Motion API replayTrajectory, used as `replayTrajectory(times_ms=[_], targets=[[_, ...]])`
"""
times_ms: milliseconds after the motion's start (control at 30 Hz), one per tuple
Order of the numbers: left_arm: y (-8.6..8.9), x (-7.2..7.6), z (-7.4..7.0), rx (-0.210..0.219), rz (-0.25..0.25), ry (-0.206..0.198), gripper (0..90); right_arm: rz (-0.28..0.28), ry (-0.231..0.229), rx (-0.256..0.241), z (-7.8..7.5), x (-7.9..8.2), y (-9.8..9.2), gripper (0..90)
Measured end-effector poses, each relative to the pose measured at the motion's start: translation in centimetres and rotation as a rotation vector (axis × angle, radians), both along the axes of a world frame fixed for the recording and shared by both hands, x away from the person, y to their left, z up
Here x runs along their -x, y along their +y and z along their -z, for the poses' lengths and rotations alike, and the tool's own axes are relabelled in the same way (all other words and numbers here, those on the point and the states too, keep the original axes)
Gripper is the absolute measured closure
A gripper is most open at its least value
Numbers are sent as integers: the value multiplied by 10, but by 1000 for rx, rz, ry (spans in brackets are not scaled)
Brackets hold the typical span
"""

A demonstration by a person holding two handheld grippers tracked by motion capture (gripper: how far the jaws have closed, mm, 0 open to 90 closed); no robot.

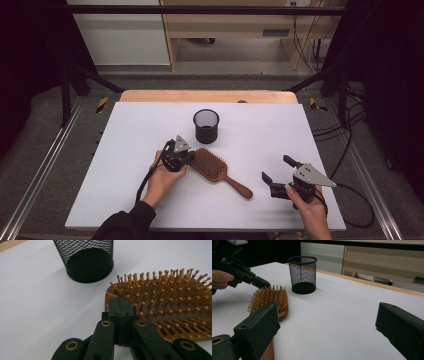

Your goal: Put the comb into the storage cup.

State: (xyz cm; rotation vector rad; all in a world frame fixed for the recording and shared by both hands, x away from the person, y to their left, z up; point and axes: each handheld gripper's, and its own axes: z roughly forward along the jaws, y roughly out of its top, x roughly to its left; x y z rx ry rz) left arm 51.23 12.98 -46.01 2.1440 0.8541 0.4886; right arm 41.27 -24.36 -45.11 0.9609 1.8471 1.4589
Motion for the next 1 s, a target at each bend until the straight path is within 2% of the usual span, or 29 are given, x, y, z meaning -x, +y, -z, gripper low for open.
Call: replayTrajectory(times_ms=[733, 1000], targets=[[-19, 11, 1, 15, 32, 10, 900, 4, -5, -12, -2, 3, -2, 47], [-32, 13, 0, 8, 58, 11, 900, 1, -6, -14, -2, 3, -3, 46]])
